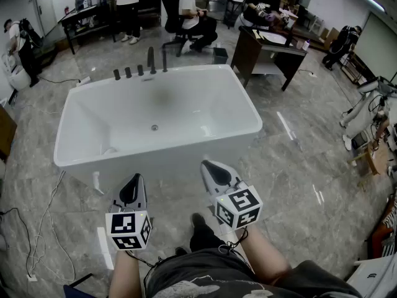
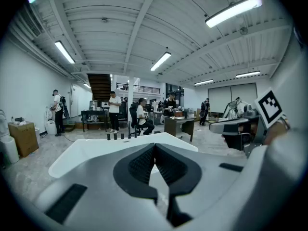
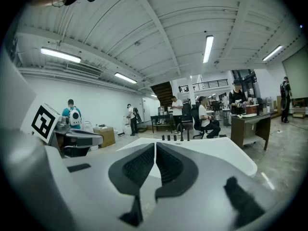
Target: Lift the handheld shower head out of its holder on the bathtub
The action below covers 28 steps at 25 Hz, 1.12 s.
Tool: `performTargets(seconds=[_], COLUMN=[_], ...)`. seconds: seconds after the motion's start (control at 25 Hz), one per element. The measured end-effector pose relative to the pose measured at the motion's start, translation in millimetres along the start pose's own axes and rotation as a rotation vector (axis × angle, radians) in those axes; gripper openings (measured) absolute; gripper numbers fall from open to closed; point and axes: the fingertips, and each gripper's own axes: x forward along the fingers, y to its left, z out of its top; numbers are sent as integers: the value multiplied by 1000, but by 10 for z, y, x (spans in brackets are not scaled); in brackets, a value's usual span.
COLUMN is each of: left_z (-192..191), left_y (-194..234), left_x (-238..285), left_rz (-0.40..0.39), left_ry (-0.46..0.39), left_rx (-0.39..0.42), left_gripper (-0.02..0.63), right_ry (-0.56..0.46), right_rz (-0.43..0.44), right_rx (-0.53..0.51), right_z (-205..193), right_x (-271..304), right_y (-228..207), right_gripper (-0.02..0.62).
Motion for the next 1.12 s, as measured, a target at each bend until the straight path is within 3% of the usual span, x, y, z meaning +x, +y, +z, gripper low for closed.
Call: performTargets(seconds=[0.36,0.68,0.88,1.12], left_z=[-67,-153,-130,-86], left_y=[159,169,217,287], left_x=[-212,-182,-19,578], left_rz=[-12,-31,-17,21], left_ry=[-4,15,23,40], left_rx=[-19,-28,-36,-48], left_gripper=[15,15,15,15], right_ry=[16,27,-13,-4], right_rz=[5,-24,-31,-28], right_rx=[-4,27,75,92], right_z=[-92,-160,-88,-121], right_x=[-27,-23,77,575], right_y=[309,246,2,-613], right_gripper=[31,31,31,32])
